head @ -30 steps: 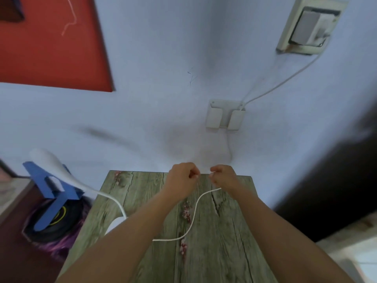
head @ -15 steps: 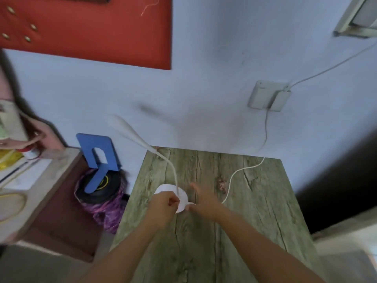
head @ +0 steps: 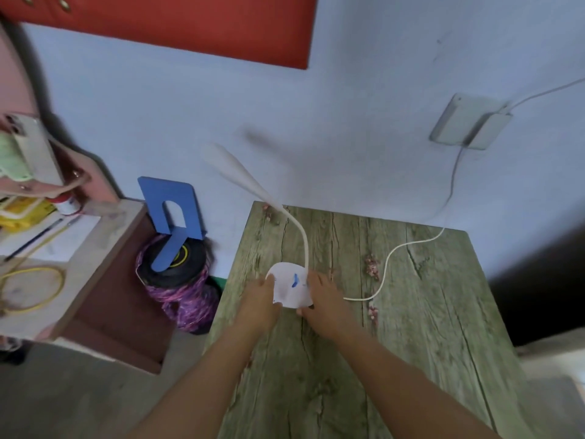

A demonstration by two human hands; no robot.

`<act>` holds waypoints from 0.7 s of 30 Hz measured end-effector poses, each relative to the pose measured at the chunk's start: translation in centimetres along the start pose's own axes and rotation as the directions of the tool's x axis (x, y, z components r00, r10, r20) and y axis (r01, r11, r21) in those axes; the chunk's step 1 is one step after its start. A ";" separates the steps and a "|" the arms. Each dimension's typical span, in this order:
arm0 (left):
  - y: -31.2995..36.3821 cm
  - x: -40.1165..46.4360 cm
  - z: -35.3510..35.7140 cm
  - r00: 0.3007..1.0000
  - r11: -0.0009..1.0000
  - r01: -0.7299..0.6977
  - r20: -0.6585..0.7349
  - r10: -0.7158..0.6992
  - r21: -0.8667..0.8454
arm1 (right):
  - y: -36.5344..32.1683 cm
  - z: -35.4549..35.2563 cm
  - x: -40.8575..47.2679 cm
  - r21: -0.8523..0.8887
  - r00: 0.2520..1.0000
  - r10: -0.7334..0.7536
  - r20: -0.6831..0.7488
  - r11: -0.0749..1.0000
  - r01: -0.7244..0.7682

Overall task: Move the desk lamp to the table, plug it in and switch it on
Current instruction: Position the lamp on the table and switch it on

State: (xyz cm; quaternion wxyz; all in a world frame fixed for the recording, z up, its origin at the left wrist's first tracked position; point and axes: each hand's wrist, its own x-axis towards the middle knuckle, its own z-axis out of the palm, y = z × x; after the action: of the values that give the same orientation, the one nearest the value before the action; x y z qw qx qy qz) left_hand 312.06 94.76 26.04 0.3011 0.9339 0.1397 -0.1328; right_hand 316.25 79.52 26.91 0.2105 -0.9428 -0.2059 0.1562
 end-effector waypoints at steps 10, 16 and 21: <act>-0.7 1.2 1.3 0.998 0.998 -0.024 -0.060 0.028 0.065 | 1.0 0.9 0.4 -0.059 0.999 -0.028 -0.035 0.998 0.026; -0.7 1.3 1.9 0.995 0.997 -0.027 -0.089 0.034 0.077 | 1.1 1.1 0.6 -0.096 0.999 -0.024 -0.037 0.995 0.021; -0.7 1.3 2.1 0.995 0.999 0.000 -0.103 0.005 0.048 | 1.0 1.0 0.5 -0.088 1.000 -0.007 -0.020 0.996 0.005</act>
State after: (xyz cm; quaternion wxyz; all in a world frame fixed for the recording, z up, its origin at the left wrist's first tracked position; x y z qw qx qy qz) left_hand 312.72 94.30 23.61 0.2711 0.9467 0.1504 -0.0872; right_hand 316.67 79.22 25.46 0.1715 -0.9521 -0.2132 0.1368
